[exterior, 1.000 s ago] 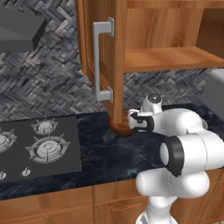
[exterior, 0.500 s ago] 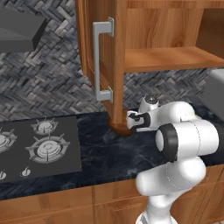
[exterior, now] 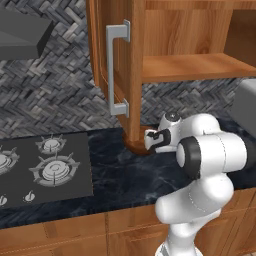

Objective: Open the cabinet. Pick the bowls from the counter and place them in the cabinet. Then close the cabinet.

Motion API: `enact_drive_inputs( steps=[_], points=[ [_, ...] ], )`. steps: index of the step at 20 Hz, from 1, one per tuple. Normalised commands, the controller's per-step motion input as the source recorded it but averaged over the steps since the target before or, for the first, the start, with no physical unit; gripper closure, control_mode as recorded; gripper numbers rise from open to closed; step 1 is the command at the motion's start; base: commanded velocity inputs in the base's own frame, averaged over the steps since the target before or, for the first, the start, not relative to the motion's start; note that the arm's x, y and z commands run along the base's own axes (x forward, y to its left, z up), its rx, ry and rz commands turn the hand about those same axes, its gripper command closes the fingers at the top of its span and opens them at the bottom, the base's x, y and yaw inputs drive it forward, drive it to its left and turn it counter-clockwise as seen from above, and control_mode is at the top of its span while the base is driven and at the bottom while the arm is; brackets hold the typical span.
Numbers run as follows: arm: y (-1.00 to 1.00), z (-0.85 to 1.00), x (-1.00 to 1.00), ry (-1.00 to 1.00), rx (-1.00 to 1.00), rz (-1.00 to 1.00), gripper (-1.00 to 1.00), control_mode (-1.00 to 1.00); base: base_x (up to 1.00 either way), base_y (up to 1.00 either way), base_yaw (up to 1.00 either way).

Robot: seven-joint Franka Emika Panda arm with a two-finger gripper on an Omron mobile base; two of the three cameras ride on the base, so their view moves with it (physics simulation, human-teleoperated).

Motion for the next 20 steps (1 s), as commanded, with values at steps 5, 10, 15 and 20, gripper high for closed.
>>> enact_drive_inputs(
  steps=[5,10,15,20],
  points=[
    [0.07,-0.21,0.05,0.03,0.0,0.0,1.0,-1.0,0.0,0.0,0.0],
    [0.02,-0.03,-0.02,0.05,0.0,0.0,1.0,-1.0,0.0,0.0,0.0],
    [0.01,0.14,-0.56,0.0,0.01,-0.04,1.0,-1.0,0.0,0.0,0.0],
    [0.0,0.6,-0.41,0.0,0.12,-0.16,1.0,-1.0,0.0,0.0,0.0]
  ],
)
